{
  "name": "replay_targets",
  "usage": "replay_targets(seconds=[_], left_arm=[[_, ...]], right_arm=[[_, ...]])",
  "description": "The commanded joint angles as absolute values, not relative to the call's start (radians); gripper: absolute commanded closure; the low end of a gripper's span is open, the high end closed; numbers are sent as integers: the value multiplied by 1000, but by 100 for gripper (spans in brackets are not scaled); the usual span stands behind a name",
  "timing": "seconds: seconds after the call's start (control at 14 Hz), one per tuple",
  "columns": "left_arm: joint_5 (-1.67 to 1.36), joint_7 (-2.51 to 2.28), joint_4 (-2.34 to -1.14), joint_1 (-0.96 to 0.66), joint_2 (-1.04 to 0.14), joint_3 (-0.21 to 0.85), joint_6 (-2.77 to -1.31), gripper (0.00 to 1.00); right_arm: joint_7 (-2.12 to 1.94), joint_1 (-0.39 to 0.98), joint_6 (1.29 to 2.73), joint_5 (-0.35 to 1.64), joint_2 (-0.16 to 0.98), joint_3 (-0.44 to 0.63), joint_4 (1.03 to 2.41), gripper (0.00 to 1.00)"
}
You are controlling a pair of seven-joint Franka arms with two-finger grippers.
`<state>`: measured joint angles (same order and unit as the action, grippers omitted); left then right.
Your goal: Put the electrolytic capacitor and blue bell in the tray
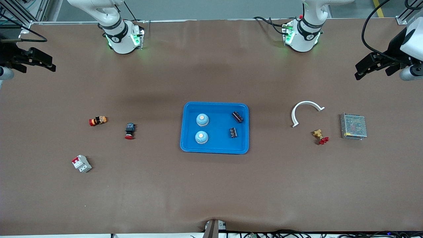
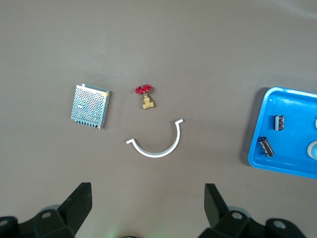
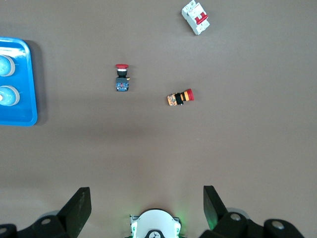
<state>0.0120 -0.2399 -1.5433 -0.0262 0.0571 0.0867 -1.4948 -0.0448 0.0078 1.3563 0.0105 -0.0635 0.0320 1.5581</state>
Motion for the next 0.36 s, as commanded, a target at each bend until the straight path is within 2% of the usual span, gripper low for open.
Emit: replay_targets(seconds=[0.0,0.29], left_arm=[[11,-238,-1519,-29,46,84,-1485,0],[46,-238,-1519,-37,45,92,-1483,0]], right_arm=[[-52,0,1342,-3,-38,34,1499,0],[-52,3,1338,-11,-35,46,1486,0]])
